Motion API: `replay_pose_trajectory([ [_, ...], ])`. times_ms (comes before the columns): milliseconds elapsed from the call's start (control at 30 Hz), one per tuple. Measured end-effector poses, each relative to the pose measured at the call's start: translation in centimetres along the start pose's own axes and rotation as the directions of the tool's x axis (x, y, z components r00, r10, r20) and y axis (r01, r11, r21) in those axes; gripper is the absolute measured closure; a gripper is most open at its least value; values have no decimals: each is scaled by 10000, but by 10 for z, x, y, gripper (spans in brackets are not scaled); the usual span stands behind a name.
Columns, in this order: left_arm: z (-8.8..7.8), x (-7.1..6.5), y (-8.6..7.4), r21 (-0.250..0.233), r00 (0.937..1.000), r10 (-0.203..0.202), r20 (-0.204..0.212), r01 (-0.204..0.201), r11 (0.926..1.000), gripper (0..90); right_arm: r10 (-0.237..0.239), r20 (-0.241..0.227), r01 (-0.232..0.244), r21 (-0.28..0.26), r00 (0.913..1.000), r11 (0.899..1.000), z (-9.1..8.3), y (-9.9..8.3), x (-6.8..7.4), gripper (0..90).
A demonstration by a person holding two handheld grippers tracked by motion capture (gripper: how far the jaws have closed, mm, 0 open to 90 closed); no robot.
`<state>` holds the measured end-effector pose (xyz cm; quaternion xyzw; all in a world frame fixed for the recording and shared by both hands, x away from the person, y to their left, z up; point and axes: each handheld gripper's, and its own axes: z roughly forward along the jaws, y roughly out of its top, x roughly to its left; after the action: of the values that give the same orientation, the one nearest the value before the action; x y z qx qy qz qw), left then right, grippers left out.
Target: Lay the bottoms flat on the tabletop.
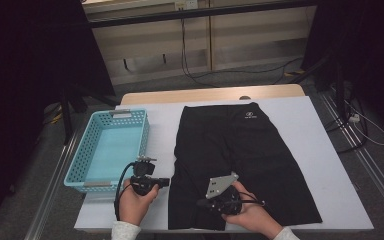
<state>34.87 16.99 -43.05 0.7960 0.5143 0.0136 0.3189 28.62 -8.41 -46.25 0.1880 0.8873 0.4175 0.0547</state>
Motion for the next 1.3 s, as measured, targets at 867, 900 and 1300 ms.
replay_pose_trajectory([
  [867,3,-15,-18,666,9988,454,171,-464,9967,895,1845,3226,-1612,-977,9284,9821,-55,-21,-46,486],
  [900,0,-13,-18,586,9989,391,242,-405,9975,896,1848,3238,-1630,-933,9279,9822,-54,-22,-47,486],
  [1300,-14,-6,-25,186,9995,196,234,-201,9996,884,1760,3264,-1591,-779,9287,9842,-51,-23,-47,440],
])
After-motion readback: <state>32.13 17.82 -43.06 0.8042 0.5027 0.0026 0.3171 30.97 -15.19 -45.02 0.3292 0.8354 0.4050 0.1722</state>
